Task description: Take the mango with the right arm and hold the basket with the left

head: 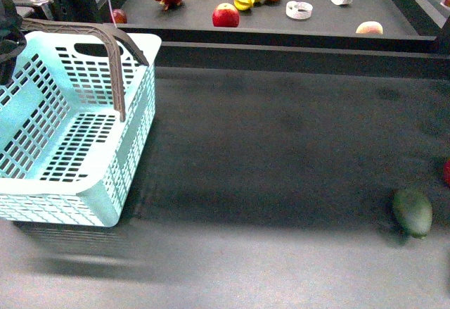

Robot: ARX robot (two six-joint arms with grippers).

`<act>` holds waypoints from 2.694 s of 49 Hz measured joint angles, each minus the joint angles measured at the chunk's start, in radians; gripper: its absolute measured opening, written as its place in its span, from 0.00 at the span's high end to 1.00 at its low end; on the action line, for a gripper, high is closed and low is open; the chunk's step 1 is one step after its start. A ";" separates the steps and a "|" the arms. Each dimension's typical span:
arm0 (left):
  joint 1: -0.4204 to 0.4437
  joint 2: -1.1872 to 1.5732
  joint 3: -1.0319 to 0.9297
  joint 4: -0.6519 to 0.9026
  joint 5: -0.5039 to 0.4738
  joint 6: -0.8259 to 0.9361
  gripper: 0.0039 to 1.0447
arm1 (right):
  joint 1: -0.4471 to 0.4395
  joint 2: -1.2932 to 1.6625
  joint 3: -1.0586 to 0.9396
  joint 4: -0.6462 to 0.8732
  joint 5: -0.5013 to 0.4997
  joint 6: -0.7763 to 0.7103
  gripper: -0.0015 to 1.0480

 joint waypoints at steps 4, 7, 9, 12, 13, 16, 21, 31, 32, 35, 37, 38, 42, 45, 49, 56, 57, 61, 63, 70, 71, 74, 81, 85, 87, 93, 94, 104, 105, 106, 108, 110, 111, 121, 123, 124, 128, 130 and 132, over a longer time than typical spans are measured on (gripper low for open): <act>0.005 0.032 0.039 -0.010 0.000 0.001 0.05 | 0.000 0.000 0.000 0.000 0.000 0.000 0.08; 0.006 0.061 0.072 -0.022 0.001 0.003 0.05 | 0.000 0.000 0.000 0.000 0.000 0.000 0.08; 0.006 0.077 0.089 -0.025 0.003 0.003 0.05 | 0.000 0.000 0.000 0.000 0.000 0.000 0.08; 0.006 0.102 0.117 -0.039 0.003 0.003 0.05 | 0.000 0.000 0.000 0.000 0.000 0.000 0.08; 0.006 0.111 0.129 -0.044 0.003 0.003 0.05 | 0.000 0.000 0.000 0.000 0.000 0.000 0.08; 0.007 0.132 0.156 -0.045 0.003 0.003 0.05 | 0.000 0.000 0.000 0.000 0.000 0.000 0.08; 0.008 0.148 0.182 -0.052 0.001 0.005 0.11 | 0.000 0.000 0.000 0.000 0.000 0.000 0.08; 0.011 0.169 0.210 -0.058 -0.001 0.022 0.45 | 0.000 0.000 0.000 0.000 0.000 0.000 0.08; 0.011 0.171 0.210 -0.057 -0.001 0.023 0.47 | 0.000 0.000 0.000 0.000 0.000 0.000 0.08; 0.011 0.181 0.210 -0.043 -0.002 0.030 0.57 | 0.000 0.000 0.000 0.000 0.000 0.000 0.08; 0.011 0.183 0.210 -0.040 -0.001 0.031 0.64 | 0.000 0.000 0.000 0.000 0.000 0.000 0.08; 0.011 0.184 0.210 -0.040 -0.001 0.030 0.67 | 0.000 0.000 0.000 0.000 0.000 0.000 0.08; 0.012 0.185 0.209 -0.040 0.016 -0.006 0.79 | 0.000 0.000 0.000 0.000 0.000 0.000 0.08; 0.011 0.185 0.210 -0.039 0.042 -0.013 0.87 | 0.000 0.000 0.000 0.000 0.000 0.000 0.08; 0.006 0.171 0.197 -0.039 0.060 0.032 0.92 | 0.000 0.000 0.000 0.000 0.000 0.000 0.08; 0.005 0.085 0.092 -0.006 0.124 0.110 0.93 | 0.000 0.000 0.000 0.000 0.000 0.000 0.08; 0.003 0.073 0.077 -0.005 0.132 0.120 0.93 | 0.000 0.000 0.000 0.000 0.000 0.000 0.08; -0.006 0.016 0.013 0.014 0.145 0.177 0.93 | 0.000 0.000 0.000 0.000 0.000 0.000 0.08; -0.015 -0.026 -0.028 0.032 0.145 0.207 0.93 | 0.000 0.000 0.000 0.000 -0.001 0.000 0.08; -0.051 -0.152 -0.143 0.080 0.182 0.294 0.93 | 0.000 0.000 0.000 0.000 0.000 0.000 0.08; -0.054 -0.161 -0.150 0.084 0.186 0.301 0.93 | 0.000 0.000 0.000 0.000 0.000 0.000 0.08; -0.076 -0.211 -0.195 0.095 0.209 0.343 0.93 | 0.000 0.000 0.000 0.000 0.000 0.000 0.08; -0.146 -0.328 -0.323 0.138 0.287 0.444 0.93 | 0.000 0.000 0.000 0.000 0.000 0.000 0.08; -0.202 -0.396 -0.388 0.150 0.325 0.506 0.93 | 0.000 0.000 0.000 0.000 0.000 0.000 0.08; -0.227 -0.423 -0.413 0.157 0.343 0.533 0.93 | 0.000 0.000 0.000 0.000 0.000 0.000 0.08; -0.283 -0.471 -0.450 0.170 0.365 0.566 0.93 | 0.000 0.000 0.000 0.000 0.000 0.000 0.08; -0.298 -0.481 -0.455 0.172 0.372 0.576 0.93 | 0.000 0.000 0.000 0.000 0.000 0.000 0.08; -0.395 -0.501 -0.473 0.178 0.392 0.625 0.93 | 0.000 0.000 0.000 0.000 0.000 0.000 0.08; -0.404 -0.501 -0.475 0.180 0.393 0.628 0.93 | 0.000 0.000 0.000 0.000 0.000 0.000 0.08; -0.408 -0.501 -0.476 0.181 0.394 0.629 0.93 | 0.000 0.000 0.000 0.000 0.000 0.000 0.08; -0.422 -0.501 -0.477 0.182 0.396 0.631 0.93 | 0.000 0.000 0.000 0.000 0.000 0.000 0.08; -0.430 -0.501 -0.477 0.182 0.396 0.632 0.93 | 0.000 0.000 0.000 0.000 0.000 0.000 0.08; -0.434 -0.501 -0.477 0.183 0.396 0.632 0.93 | 0.000 0.000 0.000 0.000 0.000 0.000 0.08; -0.459 -0.492 -0.473 0.209 0.396 0.634 0.93 | 0.000 0.000 0.000 0.000 0.000 0.000 0.08; -0.462 -0.488 -0.473 0.216 0.396 0.636 0.93 | 0.000 0.000 0.000 0.000 0.000 0.000 0.08; -0.465 -0.486 -0.473 0.220 0.396 0.637 0.93 | 0.000 0.000 0.000 0.000 0.000 0.000 0.08; -0.467 -0.481 -0.473 0.221 0.395 0.641 0.93 | 0.000 0.000 0.000 0.000 0.000 0.000 0.08; -0.467 -0.480 -0.473 0.221 0.394 0.640 0.93 | 0.000 0.000 0.000 0.000 0.000 0.000 0.08; -0.467 -0.479 -0.473 0.221 0.393 0.640 0.93 | 0.000 0.000 0.000 0.000 0.000 0.000 0.08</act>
